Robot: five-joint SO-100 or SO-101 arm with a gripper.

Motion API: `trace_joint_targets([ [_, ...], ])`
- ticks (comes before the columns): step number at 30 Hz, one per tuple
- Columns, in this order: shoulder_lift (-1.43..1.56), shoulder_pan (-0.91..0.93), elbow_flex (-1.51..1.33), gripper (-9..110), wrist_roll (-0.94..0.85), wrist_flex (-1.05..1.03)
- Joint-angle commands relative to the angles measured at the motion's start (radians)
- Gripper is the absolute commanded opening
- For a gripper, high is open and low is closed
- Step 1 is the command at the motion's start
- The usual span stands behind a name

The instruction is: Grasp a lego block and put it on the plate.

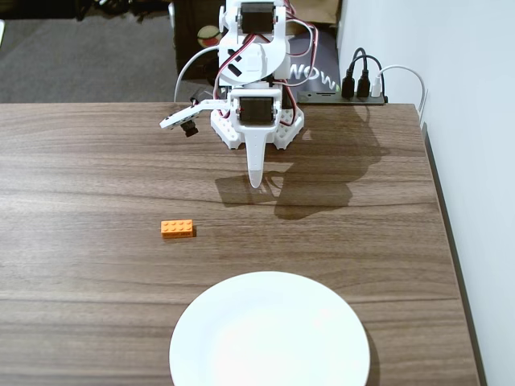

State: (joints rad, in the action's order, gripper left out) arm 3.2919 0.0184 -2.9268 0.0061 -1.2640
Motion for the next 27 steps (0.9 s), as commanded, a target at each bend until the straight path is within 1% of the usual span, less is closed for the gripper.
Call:
trace_joint_targets([
  [1,0.000,-0.003,0.005,1,-0.006,-0.005],
  [19,0.000,-0.002,0.005,1,-0.005,-0.005],
  [27,-0.002,0.051,0.005,1,0.032,-0.003],
])
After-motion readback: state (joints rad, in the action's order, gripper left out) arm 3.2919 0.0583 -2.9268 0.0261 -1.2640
